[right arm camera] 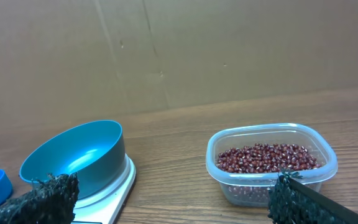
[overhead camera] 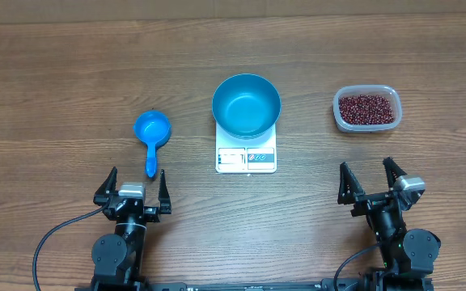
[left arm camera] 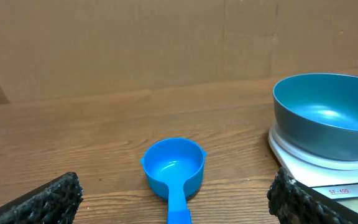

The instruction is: Scoop item into bowl and weigh 150g on scale

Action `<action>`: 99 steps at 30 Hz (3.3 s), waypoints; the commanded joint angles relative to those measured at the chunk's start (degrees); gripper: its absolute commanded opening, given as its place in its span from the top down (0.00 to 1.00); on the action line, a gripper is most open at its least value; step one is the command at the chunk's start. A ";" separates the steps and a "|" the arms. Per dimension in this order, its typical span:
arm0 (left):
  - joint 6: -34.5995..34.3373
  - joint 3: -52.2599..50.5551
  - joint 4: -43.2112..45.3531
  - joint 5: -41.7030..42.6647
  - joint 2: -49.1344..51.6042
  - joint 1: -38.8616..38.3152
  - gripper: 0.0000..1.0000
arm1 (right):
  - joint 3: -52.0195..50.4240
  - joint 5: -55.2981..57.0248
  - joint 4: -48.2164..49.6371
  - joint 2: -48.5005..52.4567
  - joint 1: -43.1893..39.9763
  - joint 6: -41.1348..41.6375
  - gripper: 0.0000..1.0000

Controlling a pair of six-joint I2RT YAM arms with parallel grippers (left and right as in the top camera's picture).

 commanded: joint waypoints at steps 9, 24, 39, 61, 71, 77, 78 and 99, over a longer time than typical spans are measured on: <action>1.51 -0.22 0.04 0.46 -0.50 0.44 0.01 | -0.57 0.20 0.37 -0.46 0.13 0.02 0.00; 1.51 -0.22 0.13 0.28 -0.50 0.44 0.01 | -0.57 0.20 0.37 -0.46 0.13 0.02 0.00; -2.78 21.81 -19.87 9.07 2.54 0.44 0.00 | -0.57 0.20 0.37 -0.46 0.13 0.02 0.00; -4.48 90.16 -74.49 9.01 64.63 0.44 0.01 | -0.57 0.20 0.37 -0.46 0.13 0.02 0.00; -5.44 90.20 -74.84 12.24 81.92 0.44 0.36 | -0.57 0.22 0.37 -0.46 0.13 0.02 0.00; -8.02 89.53 -75.84 11.85 89.85 0.44 0.58 | -0.57 0.20 0.37 -0.46 0.13 0.02 0.00; -10.86 89.07 -75.58 11.32 91.78 0.44 0.53 | -0.57 0.20 0.37 -0.46 0.13 0.02 0.00; -17.81 81.26 -64.78 1.09 107.41 0.42 0.29 | -0.57 0.22 0.37 -0.46 0.13 0.02 0.00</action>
